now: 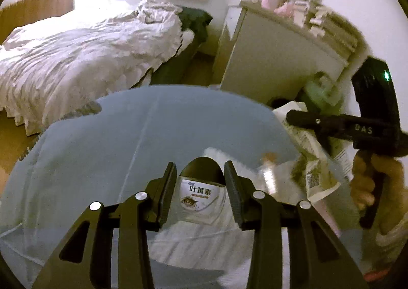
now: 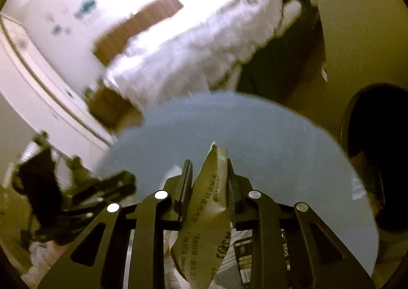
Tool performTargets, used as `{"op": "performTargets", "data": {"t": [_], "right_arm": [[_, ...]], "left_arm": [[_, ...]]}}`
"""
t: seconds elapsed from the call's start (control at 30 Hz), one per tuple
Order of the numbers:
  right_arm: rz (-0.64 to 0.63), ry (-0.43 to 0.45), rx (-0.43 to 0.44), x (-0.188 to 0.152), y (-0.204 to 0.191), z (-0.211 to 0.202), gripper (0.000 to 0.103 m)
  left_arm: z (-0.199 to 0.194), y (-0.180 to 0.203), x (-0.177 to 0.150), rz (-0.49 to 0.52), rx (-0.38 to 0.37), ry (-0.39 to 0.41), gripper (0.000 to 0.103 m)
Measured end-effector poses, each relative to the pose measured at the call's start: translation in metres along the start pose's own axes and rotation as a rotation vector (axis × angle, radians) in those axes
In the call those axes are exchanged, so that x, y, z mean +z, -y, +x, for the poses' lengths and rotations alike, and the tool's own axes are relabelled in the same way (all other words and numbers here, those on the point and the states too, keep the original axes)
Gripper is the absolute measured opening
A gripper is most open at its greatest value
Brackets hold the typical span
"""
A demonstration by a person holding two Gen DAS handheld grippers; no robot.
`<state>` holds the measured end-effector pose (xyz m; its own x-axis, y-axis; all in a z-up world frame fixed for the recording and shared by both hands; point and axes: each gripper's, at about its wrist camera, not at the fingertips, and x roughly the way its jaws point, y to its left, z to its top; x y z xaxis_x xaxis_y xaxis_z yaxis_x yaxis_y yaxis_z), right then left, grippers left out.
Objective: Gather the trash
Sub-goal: 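Grasp the white eye-drop bottle with the left gripper while the right grasps the paper wrapper, then carry the eye-drop bottle and paper wrapper over the black bin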
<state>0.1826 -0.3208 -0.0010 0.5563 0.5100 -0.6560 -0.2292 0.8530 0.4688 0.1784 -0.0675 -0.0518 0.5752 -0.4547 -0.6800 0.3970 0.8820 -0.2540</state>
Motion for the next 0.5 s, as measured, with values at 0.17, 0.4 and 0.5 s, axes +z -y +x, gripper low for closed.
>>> {"op": "performTargets", "data": {"t": [0.17,0.4,0.5], "right_arm": [[-0.061,0.249,-0.014,0.001,0.007,-0.073,0.025],[-0.063,0.554,-0.231,-0.011,0.067,-0.169,0.025],[-0.009,0.591,-0.311,-0.016,0.108,-0.193,0.025]], "left_arm": [[-0.017,0.034,0.022,0.004,-0.078,0.065,0.039],[0.004,0.118,0.072,0.096,-0.202,0.110,0.039],[0.030,0.158,0.089,0.146,-0.246,0.104,0.039]]}}
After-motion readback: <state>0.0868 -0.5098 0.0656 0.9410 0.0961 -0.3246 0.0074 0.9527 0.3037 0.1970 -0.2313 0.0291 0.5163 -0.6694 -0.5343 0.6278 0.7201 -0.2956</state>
